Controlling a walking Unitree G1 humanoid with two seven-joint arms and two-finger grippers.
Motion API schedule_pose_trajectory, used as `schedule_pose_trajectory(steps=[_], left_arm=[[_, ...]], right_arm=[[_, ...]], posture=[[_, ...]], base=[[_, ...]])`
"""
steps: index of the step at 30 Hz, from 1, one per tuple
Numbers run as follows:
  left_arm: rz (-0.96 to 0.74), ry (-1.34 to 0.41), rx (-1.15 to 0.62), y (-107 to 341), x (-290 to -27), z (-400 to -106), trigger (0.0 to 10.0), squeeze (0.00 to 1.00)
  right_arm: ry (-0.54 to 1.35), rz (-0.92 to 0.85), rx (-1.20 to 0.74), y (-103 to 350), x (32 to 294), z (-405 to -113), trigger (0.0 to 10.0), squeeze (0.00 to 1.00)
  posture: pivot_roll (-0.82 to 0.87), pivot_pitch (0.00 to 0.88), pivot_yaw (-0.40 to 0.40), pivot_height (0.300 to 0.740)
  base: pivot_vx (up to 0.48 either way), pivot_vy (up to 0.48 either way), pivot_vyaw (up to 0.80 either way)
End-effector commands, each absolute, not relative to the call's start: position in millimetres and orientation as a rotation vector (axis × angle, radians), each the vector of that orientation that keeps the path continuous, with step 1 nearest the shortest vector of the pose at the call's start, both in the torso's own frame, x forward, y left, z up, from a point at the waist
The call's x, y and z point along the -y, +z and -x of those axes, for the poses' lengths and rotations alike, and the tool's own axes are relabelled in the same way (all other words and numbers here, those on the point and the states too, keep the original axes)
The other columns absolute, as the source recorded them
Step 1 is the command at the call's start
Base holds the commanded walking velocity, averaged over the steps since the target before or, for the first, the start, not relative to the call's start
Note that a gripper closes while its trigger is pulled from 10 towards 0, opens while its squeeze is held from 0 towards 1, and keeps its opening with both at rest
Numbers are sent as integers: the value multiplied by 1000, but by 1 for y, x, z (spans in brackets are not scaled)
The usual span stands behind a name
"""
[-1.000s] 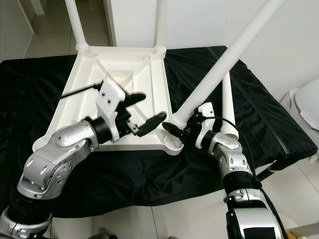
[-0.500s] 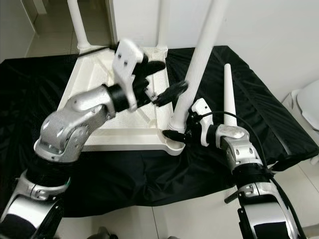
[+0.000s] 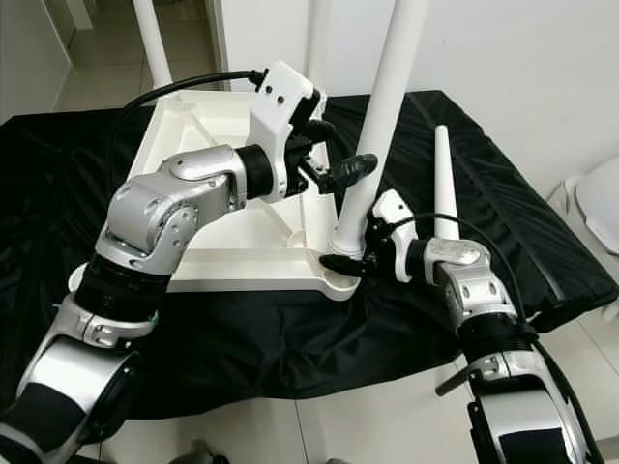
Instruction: Building children table
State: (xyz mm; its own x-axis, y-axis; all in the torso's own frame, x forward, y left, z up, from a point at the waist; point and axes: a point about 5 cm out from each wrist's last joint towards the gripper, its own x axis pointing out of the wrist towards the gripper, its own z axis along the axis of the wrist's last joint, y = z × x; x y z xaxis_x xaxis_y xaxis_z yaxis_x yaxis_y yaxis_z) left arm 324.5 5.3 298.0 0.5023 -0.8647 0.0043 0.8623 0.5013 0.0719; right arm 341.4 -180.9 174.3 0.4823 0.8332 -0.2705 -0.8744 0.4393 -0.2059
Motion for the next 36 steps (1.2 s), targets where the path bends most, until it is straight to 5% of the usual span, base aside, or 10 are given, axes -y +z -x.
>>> schedule_pose_trajectory(steps=[1,25,36], left_arm=[[-43,-922,45,307,-6,-332,10000,0],[43,-1099,-1,331,27,-318,10000,0],[50,-1011,-42,328,33,-329,10000,0]], right_arm=[[1075,357,-117,180,179,-344,10000,0],[1108,383,-126,177,170,-346,10000,0],[1150,406,-99,181,161,-344,10000,0]], posture=[[-40,38,-18,740],[-26,34,-15,740],[-27,44,-14,740]], base=[[0,0,0],[0,0,0],[0,0,0]])
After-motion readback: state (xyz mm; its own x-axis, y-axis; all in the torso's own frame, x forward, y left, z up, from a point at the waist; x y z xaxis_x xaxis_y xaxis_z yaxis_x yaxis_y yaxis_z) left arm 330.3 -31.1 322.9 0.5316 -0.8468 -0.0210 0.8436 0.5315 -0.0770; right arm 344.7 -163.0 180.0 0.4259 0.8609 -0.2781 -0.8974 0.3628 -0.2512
